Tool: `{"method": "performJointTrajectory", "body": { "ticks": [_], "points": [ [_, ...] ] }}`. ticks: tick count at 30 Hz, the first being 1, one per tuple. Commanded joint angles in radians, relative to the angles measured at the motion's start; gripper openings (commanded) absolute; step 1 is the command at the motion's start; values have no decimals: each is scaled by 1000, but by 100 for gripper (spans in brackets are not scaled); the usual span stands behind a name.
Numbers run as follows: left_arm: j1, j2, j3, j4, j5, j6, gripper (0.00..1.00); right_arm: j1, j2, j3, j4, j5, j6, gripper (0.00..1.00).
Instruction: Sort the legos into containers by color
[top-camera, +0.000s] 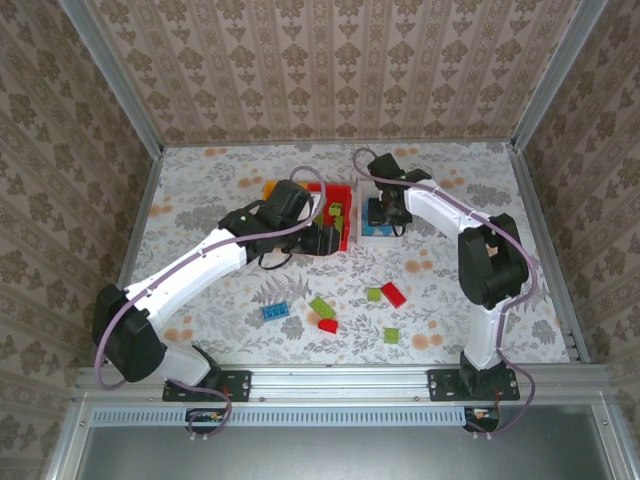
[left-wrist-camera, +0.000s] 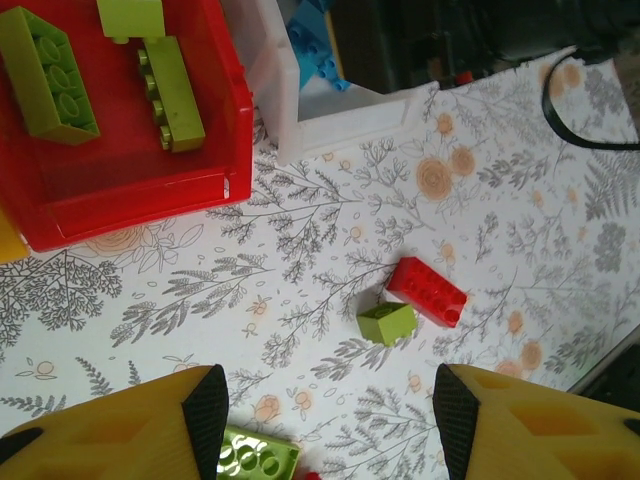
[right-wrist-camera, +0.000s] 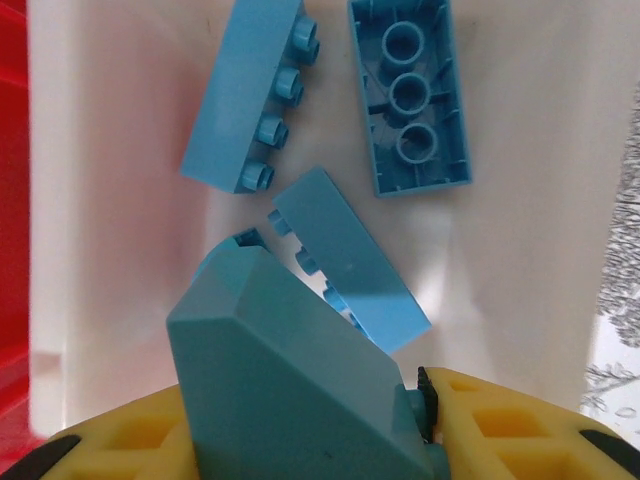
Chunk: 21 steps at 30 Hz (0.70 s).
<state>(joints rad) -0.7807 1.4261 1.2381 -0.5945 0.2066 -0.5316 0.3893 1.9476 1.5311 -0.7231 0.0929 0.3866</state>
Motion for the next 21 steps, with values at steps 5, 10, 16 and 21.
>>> {"method": "performJointTrajectory", "body": {
  "ticks": [5, 10, 16, 21],
  "points": [
    [-13, 14, 4, -70, -1, 90, 61, 10, 7, 28, -26, -18, 51, 60],
    [-26, 27, -10, -121, 6, 144, 63, 25, -43, 26, -29, -19, 54, 69],
    [-56, 28, -38, -181, 19, 193, 63, 57, -141, 28, -25, -20, 45, 68],
    [-151, 22, -82, -271, 36, 282, 66, 93, -311, -132, 61, -67, 9, 68]
  ]
}}
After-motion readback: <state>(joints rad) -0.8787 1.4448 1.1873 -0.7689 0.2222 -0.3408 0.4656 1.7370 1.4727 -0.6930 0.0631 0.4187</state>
